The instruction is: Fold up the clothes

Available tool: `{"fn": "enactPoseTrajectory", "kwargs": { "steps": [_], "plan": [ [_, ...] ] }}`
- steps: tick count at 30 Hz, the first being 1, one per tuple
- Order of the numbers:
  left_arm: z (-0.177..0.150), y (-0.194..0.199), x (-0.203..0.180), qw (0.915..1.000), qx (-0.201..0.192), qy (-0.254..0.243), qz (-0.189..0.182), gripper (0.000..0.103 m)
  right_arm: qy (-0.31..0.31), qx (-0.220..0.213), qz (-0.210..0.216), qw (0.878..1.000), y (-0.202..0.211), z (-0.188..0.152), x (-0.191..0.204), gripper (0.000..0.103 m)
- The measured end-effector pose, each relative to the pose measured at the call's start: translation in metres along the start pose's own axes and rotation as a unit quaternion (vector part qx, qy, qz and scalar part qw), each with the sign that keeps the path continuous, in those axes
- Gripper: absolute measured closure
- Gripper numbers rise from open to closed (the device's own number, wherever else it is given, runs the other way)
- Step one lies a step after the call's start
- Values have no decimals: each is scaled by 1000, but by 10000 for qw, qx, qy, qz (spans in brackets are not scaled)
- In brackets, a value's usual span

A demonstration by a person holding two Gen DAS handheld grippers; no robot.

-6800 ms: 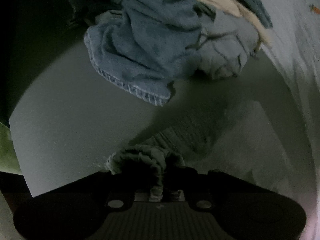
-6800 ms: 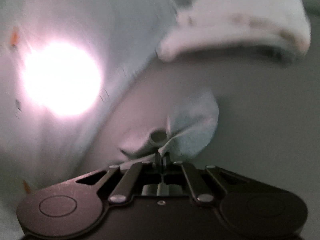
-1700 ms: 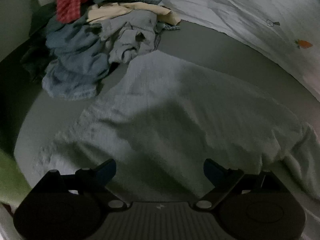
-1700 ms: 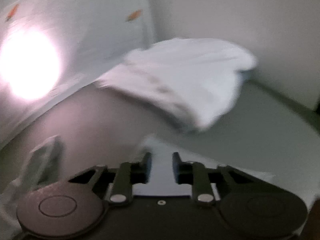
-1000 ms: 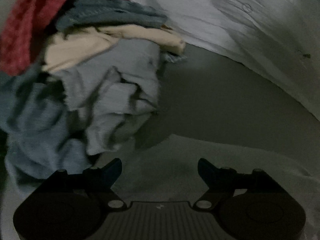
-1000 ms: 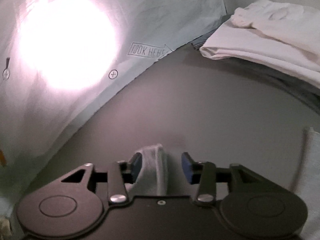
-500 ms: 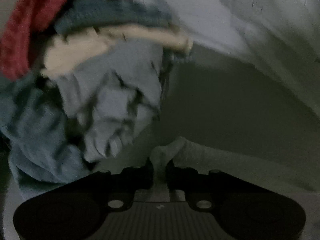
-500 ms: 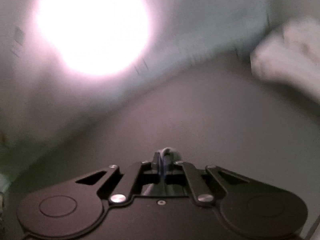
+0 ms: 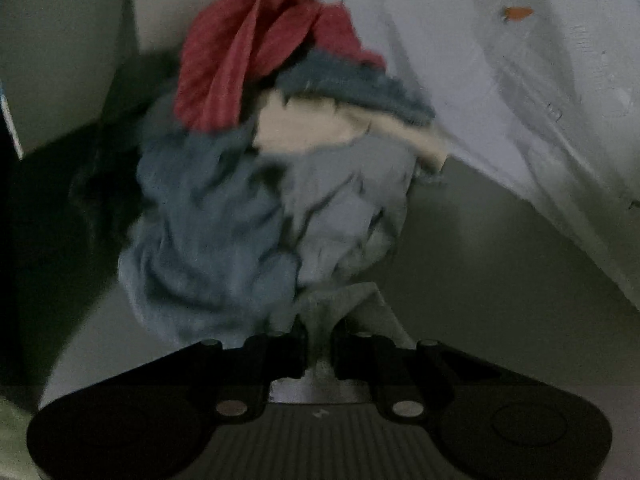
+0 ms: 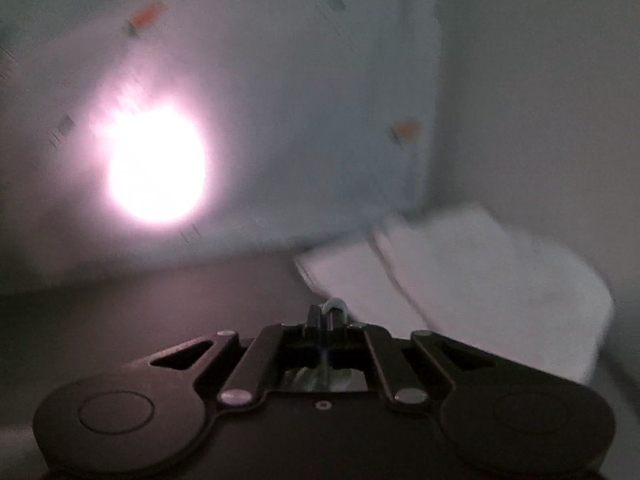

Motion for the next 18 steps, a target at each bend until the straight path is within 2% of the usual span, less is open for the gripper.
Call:
{"fn": "enactPoseTrajectory", "kwargs": {
  "steps": [4,7,10,16,18],
  "plan": [
    [-18,3,5,9998,66,-63,190,90,-127,459,-209,9986,-4,-38,-15,100],
    [-12,8,9,9999,-6,68,77,90,-412,450,-117,9981,-2,-35,-16,100],
    [4,10,7,9997,-107,182,-84,90,-547,328,56,9979,-12,-10,-8,100],
    [44,-8,-19,9983,-283,409,-300,90,-548,161,518,9970,-77,73,33,100],
    [55,-23,-26,9972,-322,627,-261,90,-641,142,516,9965,-109,99,54,100]
  ]
}}
Point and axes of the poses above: each gripper's, at about its wrist camera, not at the fingertips, and y roughly against the way its jaws point, x to its left, z to its top, the point moved 8 cm from there along -y, roughly the way its jaws point, and after that the axes turned 2 degrees about -y, right-handed, at the moved point
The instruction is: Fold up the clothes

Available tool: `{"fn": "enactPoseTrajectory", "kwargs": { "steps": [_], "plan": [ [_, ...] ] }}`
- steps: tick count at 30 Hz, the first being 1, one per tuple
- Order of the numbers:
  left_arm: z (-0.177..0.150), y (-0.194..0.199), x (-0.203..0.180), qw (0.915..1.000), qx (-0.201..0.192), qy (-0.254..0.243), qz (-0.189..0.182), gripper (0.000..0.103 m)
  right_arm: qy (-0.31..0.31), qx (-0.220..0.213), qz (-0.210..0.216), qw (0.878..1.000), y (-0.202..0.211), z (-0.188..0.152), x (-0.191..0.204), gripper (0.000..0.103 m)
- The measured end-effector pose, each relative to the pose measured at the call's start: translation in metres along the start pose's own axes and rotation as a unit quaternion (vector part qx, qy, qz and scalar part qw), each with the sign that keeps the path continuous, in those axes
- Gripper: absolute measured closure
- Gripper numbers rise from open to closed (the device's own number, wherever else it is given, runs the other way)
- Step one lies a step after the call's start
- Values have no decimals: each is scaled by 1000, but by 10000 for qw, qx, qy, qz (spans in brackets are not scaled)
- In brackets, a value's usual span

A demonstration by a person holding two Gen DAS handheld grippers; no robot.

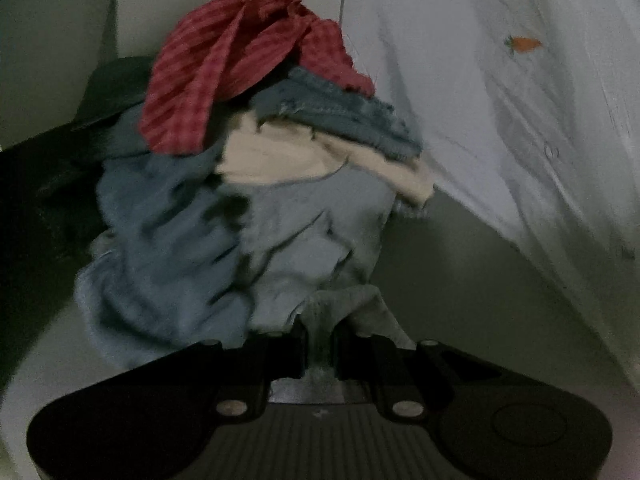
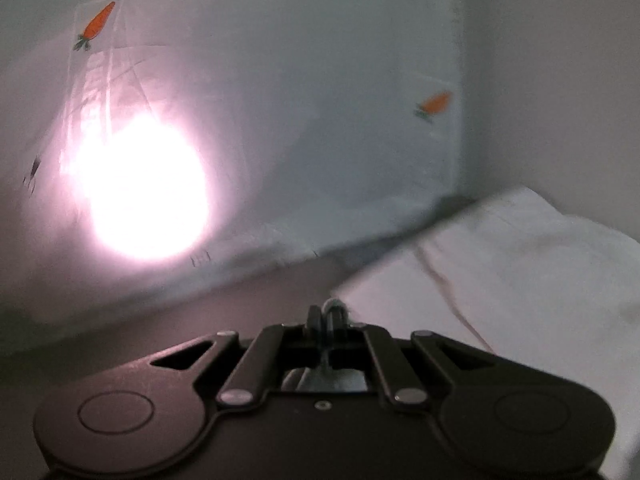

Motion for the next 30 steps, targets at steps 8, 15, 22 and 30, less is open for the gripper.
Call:
{"fn": "enactPoseTrajectory", "kwargs": {
  "steps": [8,15,22,30],
  "plan": [
    [-7,-45,-17,9983,236,17,529,67,-703,239,-122,9972,-62,-8,38,63],
    [-41,-19,-42,9947,162,-920,420,49,-875,1185,-239,9888,-42,-112,15,62],
    [-81,-31,-46,9920,676,-921,535,40,-1950,1453,-414,9691,-27,-166,-4,56],
    [-93,-49,-48,9882,882,-1044,697,37,-1901,1748,-185,9659,-47,-125,27,99]
  ]
}}
Point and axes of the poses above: each gripper's, at about its wrist camera, not at the fingertips, and y roughly against the way its jaws point, x to its left, z to its top, the point moved 8 cm from there along -y, roughly the way its jaws point, and after that the axes turned 2 degrees about -y, right-handed, at the moved point
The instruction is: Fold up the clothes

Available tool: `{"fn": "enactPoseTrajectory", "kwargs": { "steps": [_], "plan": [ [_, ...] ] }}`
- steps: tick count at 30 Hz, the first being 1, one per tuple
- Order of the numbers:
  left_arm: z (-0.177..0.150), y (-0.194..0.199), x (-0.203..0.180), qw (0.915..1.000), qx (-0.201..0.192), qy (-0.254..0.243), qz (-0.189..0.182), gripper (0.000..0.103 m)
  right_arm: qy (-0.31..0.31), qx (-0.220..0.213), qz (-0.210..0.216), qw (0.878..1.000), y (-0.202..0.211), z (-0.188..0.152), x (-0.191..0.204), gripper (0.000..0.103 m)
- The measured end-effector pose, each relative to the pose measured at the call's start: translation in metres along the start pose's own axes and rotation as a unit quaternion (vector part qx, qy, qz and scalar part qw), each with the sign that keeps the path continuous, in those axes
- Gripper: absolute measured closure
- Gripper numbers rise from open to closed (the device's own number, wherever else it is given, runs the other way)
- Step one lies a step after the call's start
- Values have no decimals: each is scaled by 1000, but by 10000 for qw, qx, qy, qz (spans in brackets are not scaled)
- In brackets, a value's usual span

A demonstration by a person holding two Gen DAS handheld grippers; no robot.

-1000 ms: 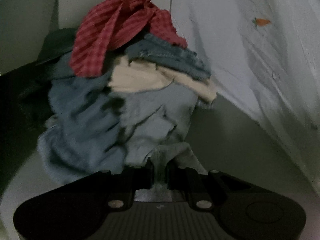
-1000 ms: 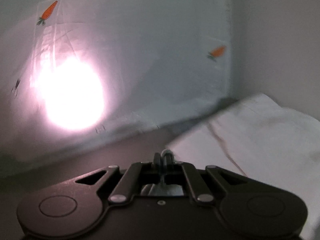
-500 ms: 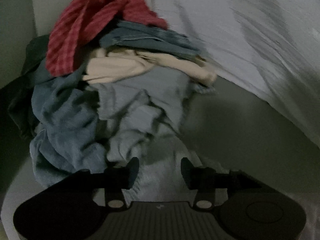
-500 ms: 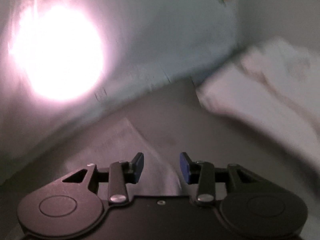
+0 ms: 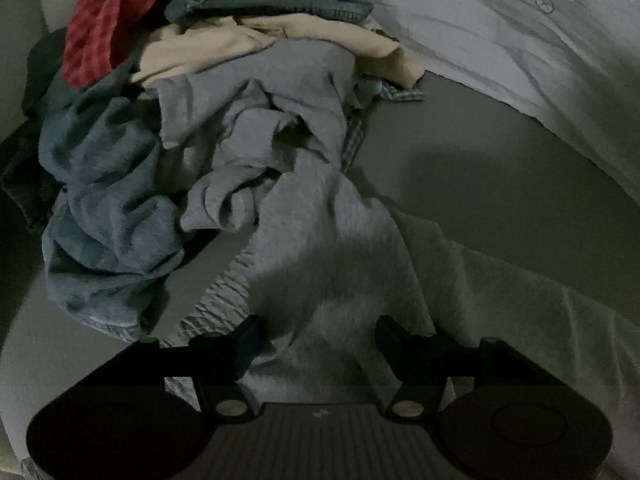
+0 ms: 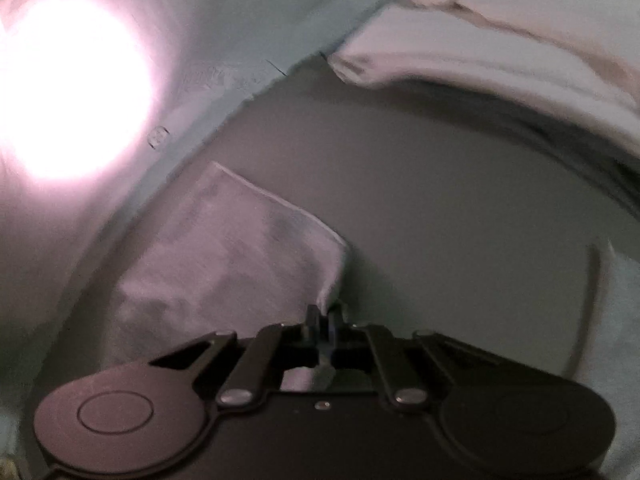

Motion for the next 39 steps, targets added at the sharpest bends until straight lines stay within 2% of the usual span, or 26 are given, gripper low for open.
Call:
{"fn": "enactPoseTrajectory", "kwargs": {
  "steps": [2,5,6,8,10,11,14,18,20,21,25,29,30,31,32,33,36,39],
  "plan": [
    [-1,-3,0,10000,46,62,-25,36,47,-148,294,9994,-1,35,36,99],
    [-3,-6,-2,10000,60,12,-10,33,242,-334,804,9959,-14,90,112,99],
    [-4,-6,-3,10000,45,-18,0,33,350,-394,1047,9931,-18,104,140,99],
    [-6,-6,-3,10000,27,-20,-1,32,524,-417,1817,9811,-24,120,190,92],
    [-7,-7,-2,10000,10,44,-41,31,436,-434,2113,9755,-25,122,212,54],
    [-8,-7,-2,10000,-9,64,-59,30,413,-543,2155,9741,-24,119,213,53],
    [-12,-7,-5,9999,-75,-3,-70,25,392,-682,1901,9786,-28,98,190,55],
    [-13,-10,-8,9999,-88,36,-42,19,391,-581,1014,9924,-47,60,130,57],
    [-11,-12,-11,9999,-67,54,-60,12,417,-394,559,9968,-62,41,104,57],
    [-11,-14,-12,9999,-71,51,-49,11,344,-281,471,9979,-68,34,95,57],
    [-12,-18,-16,9998,-124,138,-10,1,-76,-56,622,9980,-89,18,91,56],
    [-15,-20,-18,9994,-242,235,50,0,409,-109,614,9972,-107,13,121,53],
    [-15,-20,-18,9993,-274,242,54,0,694,-183,493,9962,-110,14,130,59],
    [-16,-21,-19,9992,-304,240,53,0,1032,-208,378,9937,-113,12,138,80],
    [-16,-21,-19,9992,-331,236,52,0,1291,-234,296,9909,-114,11,141,94],
    [-17,-21,-19,9991,-356,231,51,0,1511,-268,225,9879,-114,11,143,102],
    [-16,-23,-19,9990,-370,233,45,0,1444,-709,196,9868,-83,24,126,102],
    [-15,-23,-21,9990,-390,221,34,0,967,-1218,42,9878,-30,45,83,102]
  ]
}}
Point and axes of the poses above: each gripper's, at about its wrist camera, not at the fingertips, and y roughly against the way its jaws point, x to its left, z to its top, the point moved 8 cm from there along -y, roughly the way its jaws point, and after that the axes turned 2 degrees about -y, right-handed, at the moved point
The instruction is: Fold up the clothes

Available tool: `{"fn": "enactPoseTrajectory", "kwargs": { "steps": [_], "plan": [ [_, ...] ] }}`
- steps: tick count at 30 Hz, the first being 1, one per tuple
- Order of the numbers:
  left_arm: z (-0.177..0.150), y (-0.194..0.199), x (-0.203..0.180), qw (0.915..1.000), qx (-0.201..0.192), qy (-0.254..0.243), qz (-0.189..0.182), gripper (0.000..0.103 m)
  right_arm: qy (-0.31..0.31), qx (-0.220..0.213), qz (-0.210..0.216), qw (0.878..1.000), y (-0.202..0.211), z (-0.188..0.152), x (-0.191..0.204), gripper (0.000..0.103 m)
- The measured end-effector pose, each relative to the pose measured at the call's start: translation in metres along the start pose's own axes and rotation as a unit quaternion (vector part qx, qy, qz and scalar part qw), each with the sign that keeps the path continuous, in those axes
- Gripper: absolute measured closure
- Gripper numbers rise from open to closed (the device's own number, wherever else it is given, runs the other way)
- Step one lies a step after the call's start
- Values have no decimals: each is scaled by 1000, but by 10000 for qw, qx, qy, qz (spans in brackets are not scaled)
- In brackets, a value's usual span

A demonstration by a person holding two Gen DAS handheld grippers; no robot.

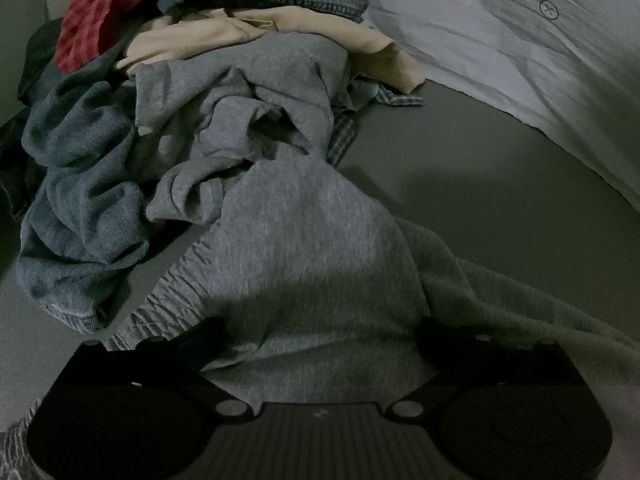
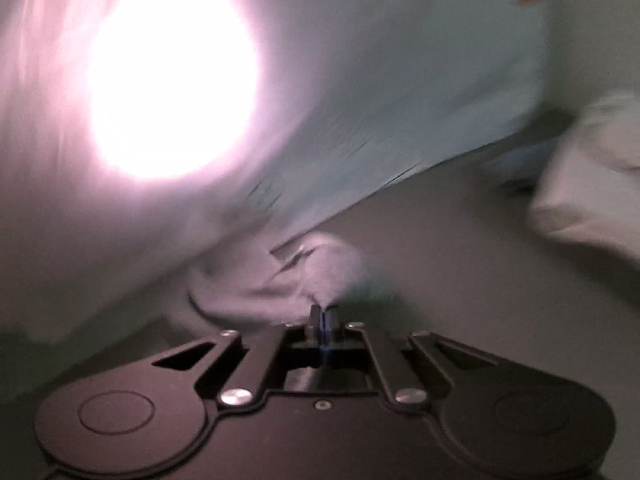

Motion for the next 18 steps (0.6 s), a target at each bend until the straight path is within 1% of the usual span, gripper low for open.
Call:
{"fn": "enactPoseTrajectory", "kwargs": {
  "steps": [2,3,6,7,8,10,11,12,14,15,18],
  "plan": [
    [0,0,0,10000,-32,10,6,0,-268,-35,-238,9994,22,-1,-39,102],
    [-1,1,0,10000,-38,23,13,0,-281,63,-367,9989,25,-8,-56,102],
    [-1,1,0,10000,19,29,17,0,-64,845,-655,9942,14,-44,-93,101],
    [-1,1,0,10000,63,25,14,0,-17,964,-715,9928,14,-51,-101,99],
    [0,0,0,9999,124,20,8,0,63,899,-744,9931,17,-52,-104,97],
    [2,-1,0,9997,260,30,8,0,271,655,-809,9942,26,-48,-105,79],
    [3,-2,0,9994,331,41,14,0,389,526,-835,9944,28,-44,-102,76],
    [4,-3,-1,9991,427,41,19,0,510,416,-791,9947,29,-39,-98,75],
    [8,-5,-1,9980,625,25,1,0,808,329,-514,9949,26,-28,-81,75],
    [11,-4,-1,9979,653,29,-16,2,967,317,-363,9942,18,-24,-71,75],
    [27,7,0,9987,494,74,-122,6,1384,363,3,9897,-2,-17,-44,75]
  ]
}}
Point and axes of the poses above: each gripper's, at about its wrist camera, not at the fingertips, and y roughly against the way its jaws point, x to its left, z to its top, the point moved 8 cm from there along -y, roughly the way its jaws point, and after that the axes turned 2 degrees about -y, right-handed, at the moved point
